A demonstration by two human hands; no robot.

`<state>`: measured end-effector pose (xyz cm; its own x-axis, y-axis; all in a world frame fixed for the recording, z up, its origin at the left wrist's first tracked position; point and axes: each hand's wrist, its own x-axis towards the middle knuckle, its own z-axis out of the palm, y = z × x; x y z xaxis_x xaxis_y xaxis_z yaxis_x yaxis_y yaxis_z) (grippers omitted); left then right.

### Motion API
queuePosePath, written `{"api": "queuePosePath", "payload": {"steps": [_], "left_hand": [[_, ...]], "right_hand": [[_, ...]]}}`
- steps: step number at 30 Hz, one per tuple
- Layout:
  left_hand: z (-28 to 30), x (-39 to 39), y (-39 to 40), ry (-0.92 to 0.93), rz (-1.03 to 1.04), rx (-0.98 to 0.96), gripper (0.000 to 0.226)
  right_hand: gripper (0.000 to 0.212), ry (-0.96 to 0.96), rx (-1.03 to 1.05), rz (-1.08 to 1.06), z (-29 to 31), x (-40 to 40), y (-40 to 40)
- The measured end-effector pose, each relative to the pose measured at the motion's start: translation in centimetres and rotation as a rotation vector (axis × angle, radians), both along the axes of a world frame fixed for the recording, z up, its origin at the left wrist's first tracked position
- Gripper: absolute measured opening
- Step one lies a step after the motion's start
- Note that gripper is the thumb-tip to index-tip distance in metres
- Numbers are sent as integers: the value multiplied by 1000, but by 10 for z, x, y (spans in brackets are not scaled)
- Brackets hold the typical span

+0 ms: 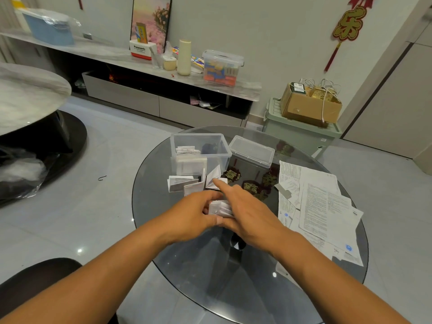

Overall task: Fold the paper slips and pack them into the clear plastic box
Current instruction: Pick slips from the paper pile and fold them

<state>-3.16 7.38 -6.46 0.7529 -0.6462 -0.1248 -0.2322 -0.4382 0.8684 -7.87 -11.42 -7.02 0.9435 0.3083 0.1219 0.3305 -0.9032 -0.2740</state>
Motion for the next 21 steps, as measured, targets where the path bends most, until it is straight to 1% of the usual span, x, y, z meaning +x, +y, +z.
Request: {"api": "queuePosePath", "payload": {"steps": [3, 5, 7, 9, 11, 14, 16, 17, 19, 20, 21], "left_hand": [[-8, -3, -5, -111, 15, 40, 21], [-14, -3, -8, -174, 31, 85, 6], [-20, -2, -10, -266, 54, 154, 8], [-19, -2, -11, -358, 96, 200, 10], [-20, 0, -12, -356, 116, 209, 2], [-23, -5, -17, -376, 28, 290, 30], [-24, -6, -18, -415, -27, 300, 42], [-23, -5, -18, -397, -41, 289, 43], [-18, -3, -14, -344, -47, 241, 32], [-13, -1, -10, -320, -62, 224, 28], [-7, 1, -5, -287, -82, 203, 29]], "right_hand": [[92, 5, 42, -19, -1, 1, -2], [99, 37, 125, -31, -4, 1, -4], [100, 63, 228, -78, -5, -1, -8], [89, 52, 248, -162, -6, -3, -15], [76, 59, 231, -185, -8, -7, -18], [70, 101, 226, -116, -13, -12, -11], [70, 117, 239, -86, -14, -12, -7], [69, 117, 259, -82, -13, -12, -7], [61, 90, 308, -83, -9, -12, -8], [52, 73, 322, -83, -7, -12, -8], [40, 70, 327, -89, -5, -12, -9]]}}
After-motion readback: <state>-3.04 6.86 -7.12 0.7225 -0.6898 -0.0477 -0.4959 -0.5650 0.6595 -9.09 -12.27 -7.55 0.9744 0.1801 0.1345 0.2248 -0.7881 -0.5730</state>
